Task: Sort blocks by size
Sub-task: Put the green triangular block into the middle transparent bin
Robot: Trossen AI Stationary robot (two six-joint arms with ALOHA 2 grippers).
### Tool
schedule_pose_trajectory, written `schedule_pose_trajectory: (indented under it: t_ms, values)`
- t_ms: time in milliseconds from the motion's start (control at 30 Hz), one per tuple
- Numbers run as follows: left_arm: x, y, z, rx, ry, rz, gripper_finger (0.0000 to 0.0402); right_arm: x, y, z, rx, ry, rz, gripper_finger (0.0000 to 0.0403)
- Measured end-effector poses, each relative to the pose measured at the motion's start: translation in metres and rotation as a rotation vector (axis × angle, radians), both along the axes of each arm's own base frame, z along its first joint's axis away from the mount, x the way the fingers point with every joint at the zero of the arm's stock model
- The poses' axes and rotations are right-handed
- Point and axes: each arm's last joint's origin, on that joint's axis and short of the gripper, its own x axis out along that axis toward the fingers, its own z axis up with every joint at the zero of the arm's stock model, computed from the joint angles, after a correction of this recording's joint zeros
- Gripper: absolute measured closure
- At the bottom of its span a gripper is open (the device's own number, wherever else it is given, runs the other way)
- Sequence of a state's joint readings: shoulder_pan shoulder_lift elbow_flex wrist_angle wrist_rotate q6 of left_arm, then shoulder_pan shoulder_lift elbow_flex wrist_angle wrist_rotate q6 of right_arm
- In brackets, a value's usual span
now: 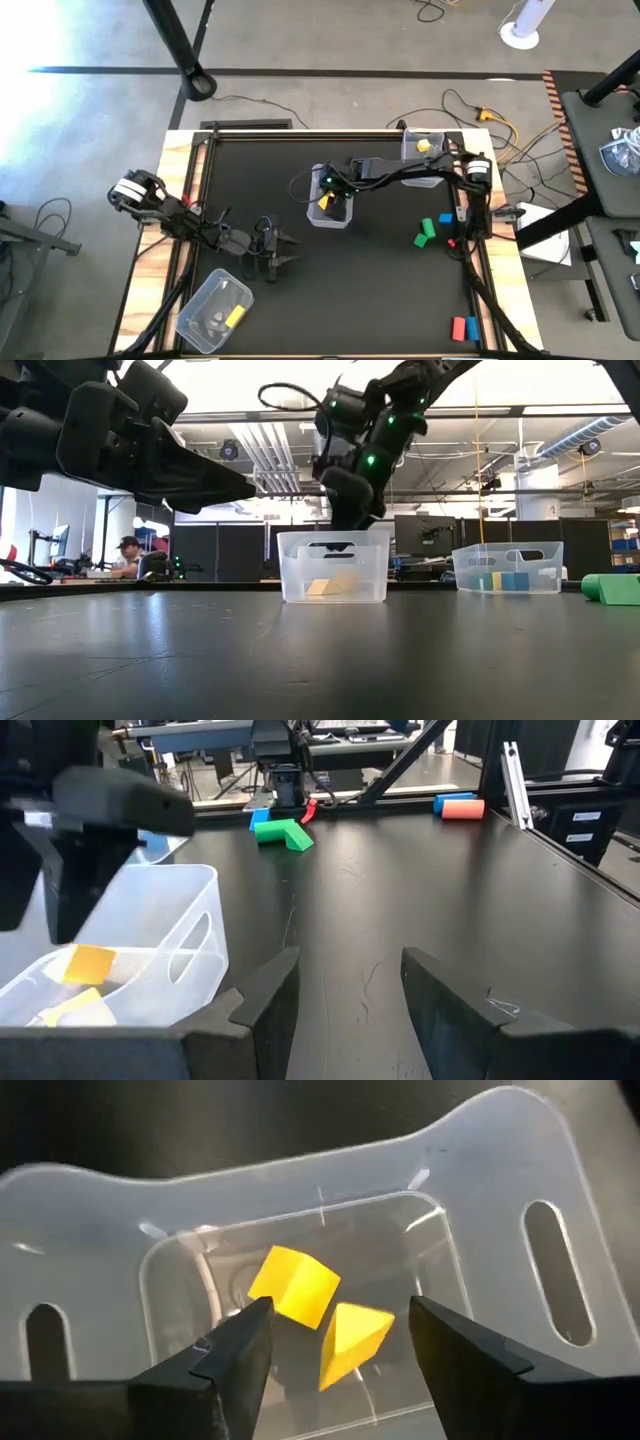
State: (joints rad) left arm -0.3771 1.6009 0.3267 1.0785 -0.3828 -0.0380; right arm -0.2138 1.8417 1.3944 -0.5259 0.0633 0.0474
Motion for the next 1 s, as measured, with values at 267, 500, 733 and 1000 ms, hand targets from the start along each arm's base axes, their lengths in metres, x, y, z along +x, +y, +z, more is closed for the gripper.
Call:
schedule_pose_trajectory:
  t_ms: [267, 500, 733, 1000]
  values:
    - [0.0, 0.0, 0.0, 0.01, 0.0, -0.004, 0.024, -0.005, 0.015, 0.03, 0.003, -0.047, 0.021, 0.0133]
    - [0.0, 0.0, 0.007, 0.084, -0.039, -0.018, 0.024, -0.026, 0.087, 0.082, -0.039, -0.094, 0.08, 0.012]
    - [0.0, 0.0, 0.014, 0.197, -0.099, -0.03, 0.024, -0.078, 0.156, 0.097, 0.077, 0.076, -0.046, 0.013]
    - [0.002, 0.004, 0.017, 0.289, -0.126, -0.02, 0.024, -0.141, 0.181, 0.06, 0.055, 0.548, -0.369, 0.0148]
